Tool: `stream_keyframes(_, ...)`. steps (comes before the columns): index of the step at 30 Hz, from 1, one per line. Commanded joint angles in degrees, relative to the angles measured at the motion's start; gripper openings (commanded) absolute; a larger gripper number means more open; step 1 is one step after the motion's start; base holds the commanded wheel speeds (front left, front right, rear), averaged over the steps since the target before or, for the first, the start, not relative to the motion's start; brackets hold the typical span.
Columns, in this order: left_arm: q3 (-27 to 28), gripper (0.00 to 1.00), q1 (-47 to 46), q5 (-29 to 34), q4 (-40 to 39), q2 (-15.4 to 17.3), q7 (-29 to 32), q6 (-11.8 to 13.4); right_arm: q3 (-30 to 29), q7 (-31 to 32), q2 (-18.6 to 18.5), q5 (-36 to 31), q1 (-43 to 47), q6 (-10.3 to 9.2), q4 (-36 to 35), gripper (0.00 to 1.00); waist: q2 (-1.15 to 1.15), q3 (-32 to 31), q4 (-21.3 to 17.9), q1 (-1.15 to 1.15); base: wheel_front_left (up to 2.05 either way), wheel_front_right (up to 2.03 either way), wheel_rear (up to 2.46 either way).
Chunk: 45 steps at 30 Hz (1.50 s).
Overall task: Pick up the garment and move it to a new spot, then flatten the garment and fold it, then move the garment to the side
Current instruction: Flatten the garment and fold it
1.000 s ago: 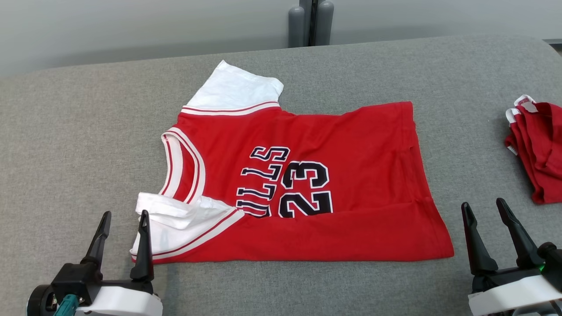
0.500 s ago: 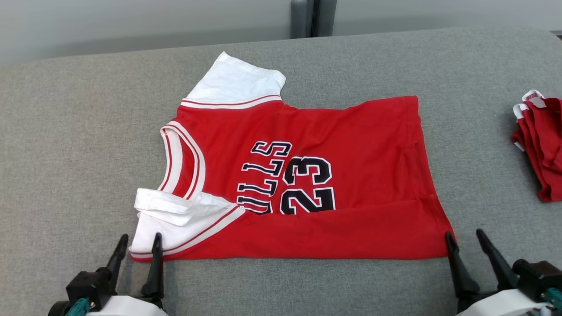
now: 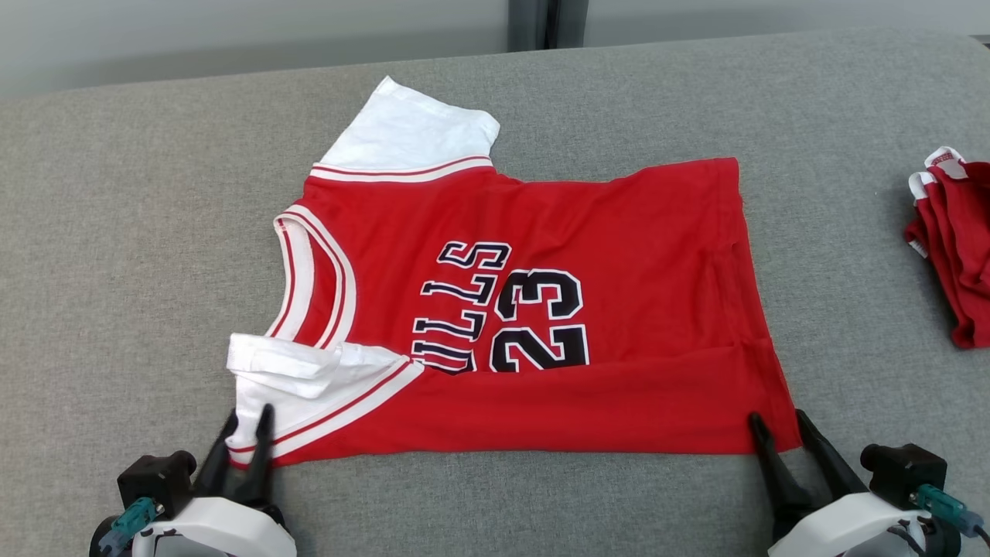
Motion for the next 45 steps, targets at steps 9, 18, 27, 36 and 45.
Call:
stream_keyframes(9, -0.13, 0.00, 0.92, -1.75, 2.27, 0.45, 0.70, 0.02, 3.75, 0.26, -2.67, 5.00, 0.93, 0.01, 1.77, 0.00, 0.00, -1.56, -0.38, 0.00, 0.00, 0.00, 0.00)
stream_keyframes(18, 0.00, 0.00, 8.63, -3.12, -4.83, 0.55, 4.31, 2.06, 3.70, 0.64, -5.13, 6.60, 6.83, 0.01, -0.92, 0.00, 0.00, -4.04, 0.85, 0.00, 0.00, 0.00, 0.00)
stream_keyframes(27, -0.88, 0.00, 17.71, -3.29, -15.41, 0.08, 9.12, 5.18, -0.17, 1.73, -5.90, 7.34, 13.82, -0.14, -3.14, 0.00, 0.00, -6.31, 2.50, 0.00, 0.00, 0.00, 0.00)
stream_keyframes(36, -2.08, 1.00, 15.93, -1.67, -18.24, -0.91, 7.33, 7.00, -2.56, 0.59, -4.65, 4.48, 12.56, -0.01, -8.14, 1.00, 0.00, -6.37, 1.17, 0.00, 0.00, 0.00, 0.00)
stream_keyframes(45, -2.00, 1.00, 10.27, 1.38, -20.65, 0.33, 3.19, 8.68, -9.17, 0.01, -1.68, -2.61, 9.55, 0.02, -16.66, 1.00, 0.00, -5.11, -0.11, 0.00, 0.00, 0.00, 0.00)
